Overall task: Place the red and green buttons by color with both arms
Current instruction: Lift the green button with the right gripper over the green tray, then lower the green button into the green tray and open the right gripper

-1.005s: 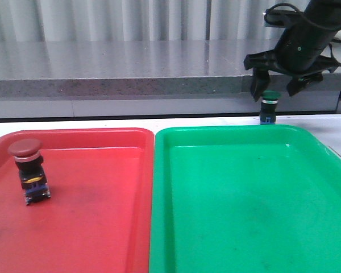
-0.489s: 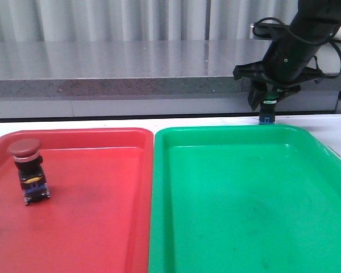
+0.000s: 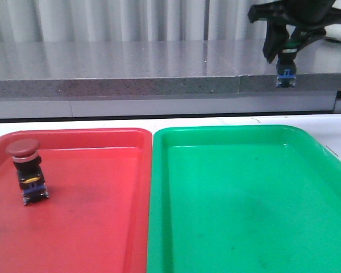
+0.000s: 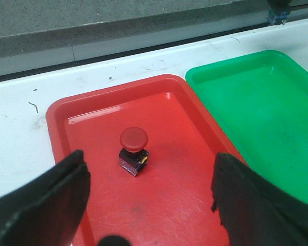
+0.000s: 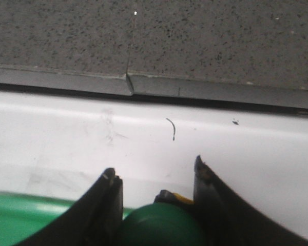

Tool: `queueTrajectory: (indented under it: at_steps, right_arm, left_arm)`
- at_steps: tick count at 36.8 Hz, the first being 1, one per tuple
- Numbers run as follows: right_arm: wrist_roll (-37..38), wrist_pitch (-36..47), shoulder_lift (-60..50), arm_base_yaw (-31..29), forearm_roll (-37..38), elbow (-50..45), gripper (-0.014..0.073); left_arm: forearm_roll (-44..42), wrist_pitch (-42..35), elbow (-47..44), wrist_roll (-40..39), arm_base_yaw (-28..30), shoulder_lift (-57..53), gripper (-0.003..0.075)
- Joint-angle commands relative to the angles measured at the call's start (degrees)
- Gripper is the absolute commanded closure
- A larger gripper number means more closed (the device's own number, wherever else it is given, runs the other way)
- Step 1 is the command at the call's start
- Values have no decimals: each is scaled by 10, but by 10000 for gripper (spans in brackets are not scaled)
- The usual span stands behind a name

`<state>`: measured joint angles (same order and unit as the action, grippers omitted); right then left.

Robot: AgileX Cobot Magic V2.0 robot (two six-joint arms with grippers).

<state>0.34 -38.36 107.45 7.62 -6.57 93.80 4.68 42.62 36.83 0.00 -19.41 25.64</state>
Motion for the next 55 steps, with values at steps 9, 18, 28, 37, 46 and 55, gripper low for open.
queueTrajectory:
  at_steps: [9,18,28,37,46,55]
  right_arm:
    - [-35,64,-214,52,-3,-199,319]
    - [-35,144,-338,90,-59,-394,319]
    - [-35,238,-303,137,-76,-462,319]
    - [-35,301,-223,138,-81,-462,319]
    - [-35,319,-176,138,-81,-460,314]
    - [-35,320,-174,138,-81,-460,90]
  left_arm:
    - [2,-39,14,0,-4,3,228]
    - [2,-39,14,0,-4,3,228]
    - [2,-39,14,0,-4,3,228]
    - [2,-39,14,0,-4,3,228]
    - [2,-39,14,0,-4,3,228]
    - [2,-39,14,0,-4,3,228]
